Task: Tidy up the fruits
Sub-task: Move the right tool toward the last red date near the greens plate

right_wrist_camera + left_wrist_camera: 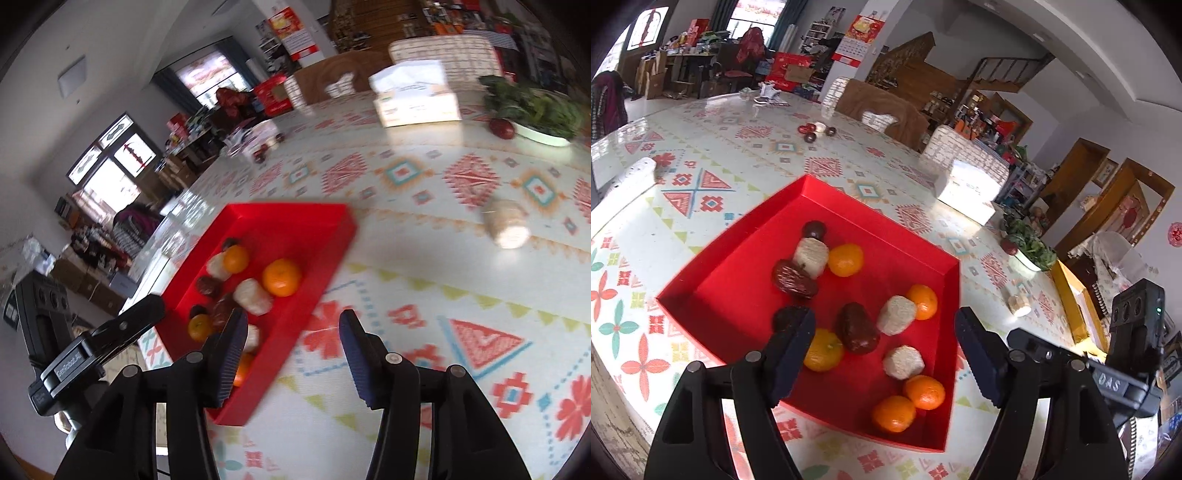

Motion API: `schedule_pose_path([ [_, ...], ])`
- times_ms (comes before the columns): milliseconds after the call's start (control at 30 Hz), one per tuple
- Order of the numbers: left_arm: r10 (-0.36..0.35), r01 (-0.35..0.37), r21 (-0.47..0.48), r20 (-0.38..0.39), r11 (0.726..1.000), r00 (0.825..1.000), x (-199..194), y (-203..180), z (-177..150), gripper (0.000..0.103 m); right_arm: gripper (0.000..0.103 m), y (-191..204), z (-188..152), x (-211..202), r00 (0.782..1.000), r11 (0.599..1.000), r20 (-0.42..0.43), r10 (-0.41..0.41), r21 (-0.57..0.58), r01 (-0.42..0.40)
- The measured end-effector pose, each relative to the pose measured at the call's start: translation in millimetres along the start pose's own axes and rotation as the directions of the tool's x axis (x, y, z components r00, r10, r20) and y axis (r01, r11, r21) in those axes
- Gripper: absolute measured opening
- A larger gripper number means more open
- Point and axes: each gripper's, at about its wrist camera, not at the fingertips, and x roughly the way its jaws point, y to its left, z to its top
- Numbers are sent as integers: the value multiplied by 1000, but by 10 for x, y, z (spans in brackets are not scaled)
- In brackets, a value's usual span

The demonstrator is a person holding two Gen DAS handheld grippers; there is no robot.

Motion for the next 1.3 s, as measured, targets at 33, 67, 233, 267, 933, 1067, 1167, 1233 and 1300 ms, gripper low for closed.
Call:
schedule_pose_path([
  [33,-3,3,5,-5,1000,1000,10,-22,-6,77,56,-60,7,-43,1000,1000,7,-10,7,10],
  [67,-7,7,9,-8,1000,1000,19,-42,-10,77,57,-142,11,-102,999,999,16,-27,18,27],
  [233,-25,25,26,-23,999,999,41,-138,-23,77,58,-638,39,-445,989,988,58,-134,84,129],
  [267,-28,28,29,-23,999,999,44,-157,-26,77,59,-739,48,-507,986,984,64,-153,104,146],
  [933,-49,58,101,-83,993,995,236,-449,-108,78,65,-1173,576,-129,949,943,51,-310,145,300],
  [1067,-45,54,100,-91,994,995,292,-427,-98,78,65,-1181,579,35,946,938,18,-324,135,319],
  [1167,-39,49,107,-93,993,995,318,-429,-96,78,65,-1199,571,118,944,936,-3,-329,133,327],
  [1233,-25,36,120,-90,992,996,333,-440,-103,78,65,-1193,562,153,942,934,-11,-334,131,333],
  [1300,-9,20,134,-84,991,996,332,-447,-107,78,65,-1191,562,173,941,933,-15,-337,131,336],
])
